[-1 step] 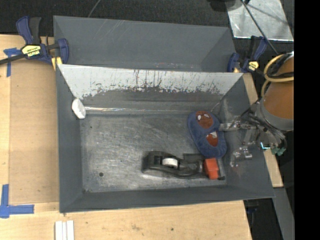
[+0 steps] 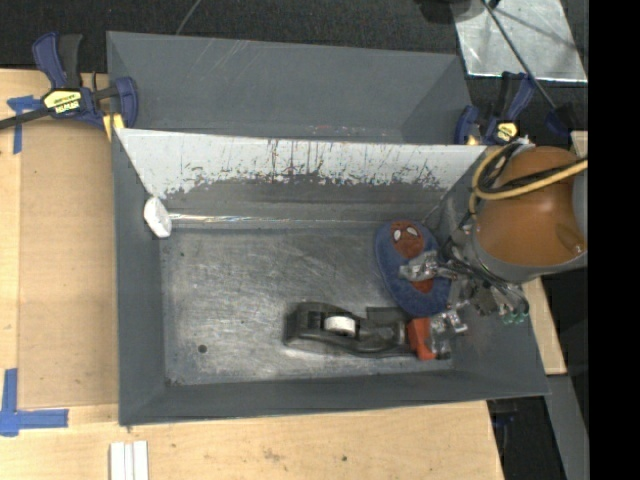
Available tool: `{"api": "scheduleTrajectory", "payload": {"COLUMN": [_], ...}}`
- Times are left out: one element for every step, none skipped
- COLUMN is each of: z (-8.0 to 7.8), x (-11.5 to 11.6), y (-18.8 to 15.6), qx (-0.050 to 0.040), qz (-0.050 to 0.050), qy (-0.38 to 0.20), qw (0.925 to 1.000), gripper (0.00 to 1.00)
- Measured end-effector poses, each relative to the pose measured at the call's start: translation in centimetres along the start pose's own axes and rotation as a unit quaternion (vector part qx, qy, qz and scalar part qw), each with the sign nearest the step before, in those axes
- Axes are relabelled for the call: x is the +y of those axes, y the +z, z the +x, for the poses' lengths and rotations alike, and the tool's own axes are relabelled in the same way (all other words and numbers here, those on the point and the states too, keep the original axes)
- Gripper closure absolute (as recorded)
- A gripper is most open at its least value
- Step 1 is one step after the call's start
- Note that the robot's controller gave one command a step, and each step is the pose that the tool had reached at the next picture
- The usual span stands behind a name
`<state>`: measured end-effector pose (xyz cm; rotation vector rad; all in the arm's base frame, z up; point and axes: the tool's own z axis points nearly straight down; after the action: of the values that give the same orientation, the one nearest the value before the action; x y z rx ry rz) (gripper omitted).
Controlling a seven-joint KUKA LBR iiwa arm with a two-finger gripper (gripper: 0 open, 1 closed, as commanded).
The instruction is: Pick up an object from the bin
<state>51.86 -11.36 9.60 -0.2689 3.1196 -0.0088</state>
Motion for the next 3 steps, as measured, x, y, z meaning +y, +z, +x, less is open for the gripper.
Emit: {"api": "scheduleTrajectory", "payload": {"z": [-0.6,1.2,-0.9], "x": [0.2,6.8,8.8], "y": [-0.1,-1.7,1.9], "qx": [-0.0097,0.006,-0.0001], "qz": [0.001,-0.003,-0.001], "qy": [-0.002,-0.079,-0.434], "qw": [1.0,0.9968,0.901], "gripper": [1.0,1.0,1.0]}}
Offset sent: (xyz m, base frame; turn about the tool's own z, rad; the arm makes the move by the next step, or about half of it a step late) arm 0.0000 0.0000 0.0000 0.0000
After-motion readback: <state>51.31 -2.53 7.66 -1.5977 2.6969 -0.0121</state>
